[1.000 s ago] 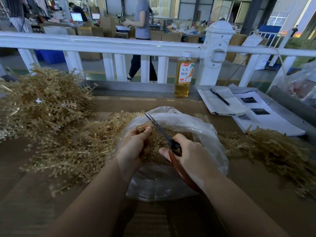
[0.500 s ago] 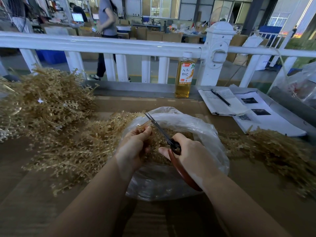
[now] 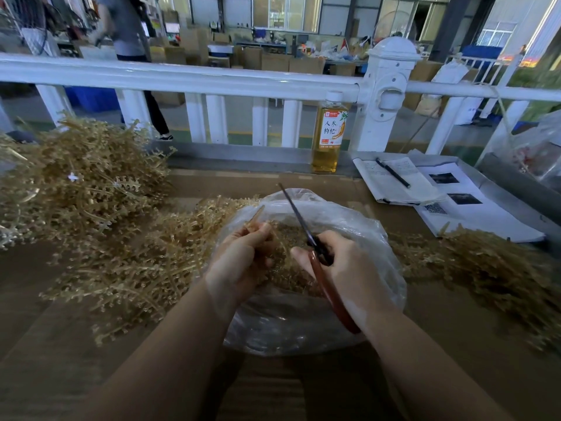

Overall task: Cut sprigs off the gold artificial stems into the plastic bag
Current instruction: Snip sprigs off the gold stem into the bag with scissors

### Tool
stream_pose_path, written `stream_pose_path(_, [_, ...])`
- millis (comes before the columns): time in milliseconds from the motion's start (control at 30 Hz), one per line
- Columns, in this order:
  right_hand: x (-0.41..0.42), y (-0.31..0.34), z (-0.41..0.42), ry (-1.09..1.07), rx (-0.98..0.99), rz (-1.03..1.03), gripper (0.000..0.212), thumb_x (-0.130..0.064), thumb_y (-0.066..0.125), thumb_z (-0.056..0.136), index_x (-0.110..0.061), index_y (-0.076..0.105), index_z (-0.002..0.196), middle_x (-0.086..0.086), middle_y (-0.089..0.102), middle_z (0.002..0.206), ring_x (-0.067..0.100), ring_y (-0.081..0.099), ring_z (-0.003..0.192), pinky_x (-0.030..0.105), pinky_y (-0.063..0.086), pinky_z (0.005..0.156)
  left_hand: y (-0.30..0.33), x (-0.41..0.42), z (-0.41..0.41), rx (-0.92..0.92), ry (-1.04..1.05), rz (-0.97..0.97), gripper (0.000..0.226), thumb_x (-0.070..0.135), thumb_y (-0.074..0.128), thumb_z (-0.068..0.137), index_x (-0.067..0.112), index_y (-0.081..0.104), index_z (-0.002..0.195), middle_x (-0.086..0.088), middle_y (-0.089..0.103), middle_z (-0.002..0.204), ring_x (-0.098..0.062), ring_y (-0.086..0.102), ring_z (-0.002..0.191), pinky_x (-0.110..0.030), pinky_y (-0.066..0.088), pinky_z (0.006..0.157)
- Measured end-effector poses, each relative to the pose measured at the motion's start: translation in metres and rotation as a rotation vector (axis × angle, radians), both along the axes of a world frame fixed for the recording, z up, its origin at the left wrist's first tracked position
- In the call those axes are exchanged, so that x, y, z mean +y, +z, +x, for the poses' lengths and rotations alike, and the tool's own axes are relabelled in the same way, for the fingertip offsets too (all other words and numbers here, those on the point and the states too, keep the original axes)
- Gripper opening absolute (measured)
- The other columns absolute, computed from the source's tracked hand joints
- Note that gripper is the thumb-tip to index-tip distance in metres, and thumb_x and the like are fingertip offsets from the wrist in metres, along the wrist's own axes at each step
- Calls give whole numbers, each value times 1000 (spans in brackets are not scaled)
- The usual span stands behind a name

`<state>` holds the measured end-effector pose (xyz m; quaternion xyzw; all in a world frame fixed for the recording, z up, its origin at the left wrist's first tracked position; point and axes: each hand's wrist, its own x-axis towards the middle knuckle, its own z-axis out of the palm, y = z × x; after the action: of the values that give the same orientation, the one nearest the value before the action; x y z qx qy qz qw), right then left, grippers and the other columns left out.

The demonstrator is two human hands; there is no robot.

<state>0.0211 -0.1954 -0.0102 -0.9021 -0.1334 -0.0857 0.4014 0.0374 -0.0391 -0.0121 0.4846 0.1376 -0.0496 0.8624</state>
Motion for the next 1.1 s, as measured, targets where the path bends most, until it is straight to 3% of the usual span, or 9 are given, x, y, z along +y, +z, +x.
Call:
stream_pose_path(133, [-1,5,4,-42,36,225,22,-34,70,85,-19,64,100,-10,64,72,3,65,63,10,47,56,3,-1,-4,-33,-107,-116,39,-17,34,82,-3,51,113,-16,59,91,-20,58,69,-25,53,59])
stream_pose_path(233, [-1,5,7,-67,18,221,30,-25,74,83,-16,64,109,-12,63,80,11,67,74,14,52,63,5,-4,-7,-56,-117,-104,41,-19,38,87,-10,47,126,-31,59,114,-26,63,80,-33,56,76])
stream_pose_path(300, [-2,5,8,-77,-13,209,30,-22,76,82,-16,64,109,-16,60,78,5,64,71,9,49,61,5,-5,-7,-53,-73,-134,40,-18,42,87,-7,47,125,-32,57,119,-28,65,85,-34,57,74])
stream_pose_path(500, [0,5,7,-60,-47,230,26,-12,74,82,-18,64,105,-16,61,77,-1,61,71,8,48,63,4,-6,-6,-74,-15,-135,31,-15,49,85,0,57,111,-15,69,90,-16,69,69,-21,57,63])
stream_pose_path(633, [0,6,5,-39,-84,198,24,-13,73,84,-26,59,98,-17,60,76,-7,60,70,5,46,62,4,-5,-5,-64,19,-153,36,-15,50,85,-3,53,118,-17,64,100,-18,67,74,-22,56,65])
stream_pose_path(733, [0,5,4,-38,-118,146,20,-17,73,84,-25,61,98,-16,60,76,-5,59,71,4,44,63,4,-6,-4,-71,66,-73,32,-13,53,85,-3,54,115,-13,66,92,-14,67,69,-21,56,62])
stream_pose_path(1000, [3,5,-1,-35,-153,104,20,-17,72,86,-19,64,104,-14,61,79,5,61,78,9,48,68,2,-1,0,-122,197,23,22,-10,56,85,10,54,76,-9,65,81,-11,67,63,-19,54,54])
stream_pose_path(1100, [3,5,-1,-34,-115,83,20,-19,71,87,-20,64,105,-15,60,78,6,62,79,15,49,70,0,0,1,-133,180,13,25,-7,57,85,8,68,68,-6,70,70,-11,66,56,-21,54,51])
